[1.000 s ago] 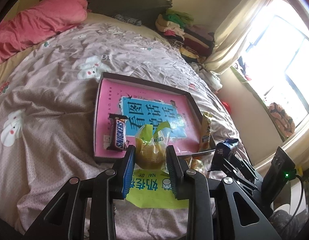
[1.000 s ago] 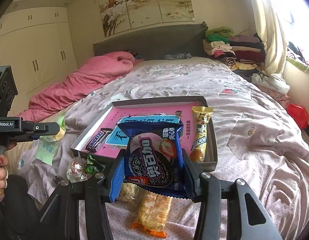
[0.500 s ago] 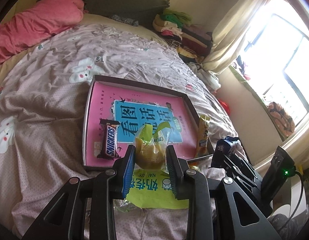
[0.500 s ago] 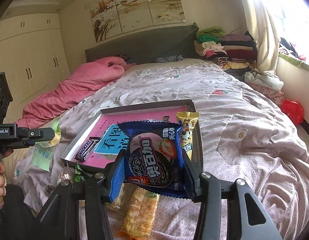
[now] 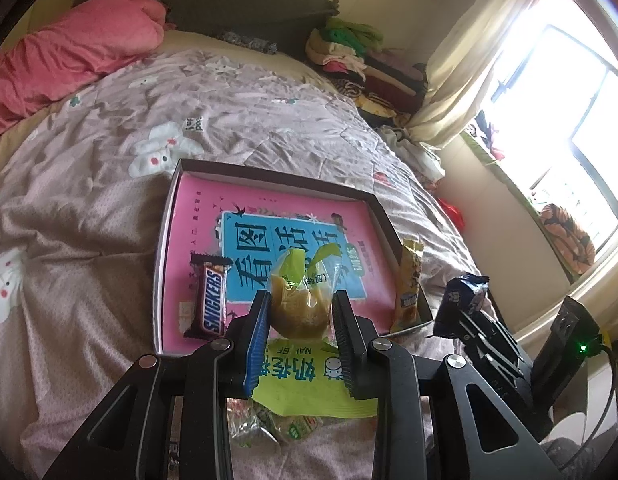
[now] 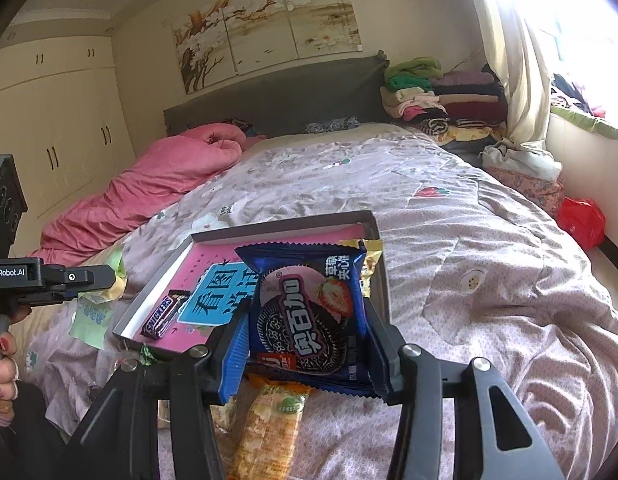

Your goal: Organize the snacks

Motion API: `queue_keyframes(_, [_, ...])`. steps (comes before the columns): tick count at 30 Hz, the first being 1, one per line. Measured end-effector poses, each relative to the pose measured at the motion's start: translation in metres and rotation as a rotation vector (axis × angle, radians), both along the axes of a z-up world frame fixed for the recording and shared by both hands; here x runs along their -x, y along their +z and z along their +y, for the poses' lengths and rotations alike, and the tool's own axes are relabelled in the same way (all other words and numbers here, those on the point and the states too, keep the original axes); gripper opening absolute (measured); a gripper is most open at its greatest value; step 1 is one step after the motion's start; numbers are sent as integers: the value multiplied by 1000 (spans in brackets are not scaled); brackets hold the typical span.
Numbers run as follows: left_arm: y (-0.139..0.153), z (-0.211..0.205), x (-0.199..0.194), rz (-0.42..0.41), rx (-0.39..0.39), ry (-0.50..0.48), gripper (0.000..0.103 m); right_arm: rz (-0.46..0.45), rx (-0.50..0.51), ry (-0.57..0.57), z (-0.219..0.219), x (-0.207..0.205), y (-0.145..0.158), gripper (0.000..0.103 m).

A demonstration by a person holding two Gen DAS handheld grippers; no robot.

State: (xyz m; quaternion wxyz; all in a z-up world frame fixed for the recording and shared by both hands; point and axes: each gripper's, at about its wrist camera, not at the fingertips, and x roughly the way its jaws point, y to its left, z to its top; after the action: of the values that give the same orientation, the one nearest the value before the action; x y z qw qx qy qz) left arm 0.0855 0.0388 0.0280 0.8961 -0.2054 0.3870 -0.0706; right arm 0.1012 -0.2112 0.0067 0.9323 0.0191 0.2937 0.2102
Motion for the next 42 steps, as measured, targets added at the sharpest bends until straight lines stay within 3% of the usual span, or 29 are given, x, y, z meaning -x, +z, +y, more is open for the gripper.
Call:
queue_keyframes(16, [-12,-5,-26,17,-34,23,32,29,-37,-57,-13,-32,-7,51])
queue_keyframes(31, [-29,-9,-49,41,-74,42,32,112,-36,-48,-2,-65,-31,51])
queue_keyframes(42, [-41,-15,-60,72,-115,41,32,129,-11,18,18,-70,-41,51])
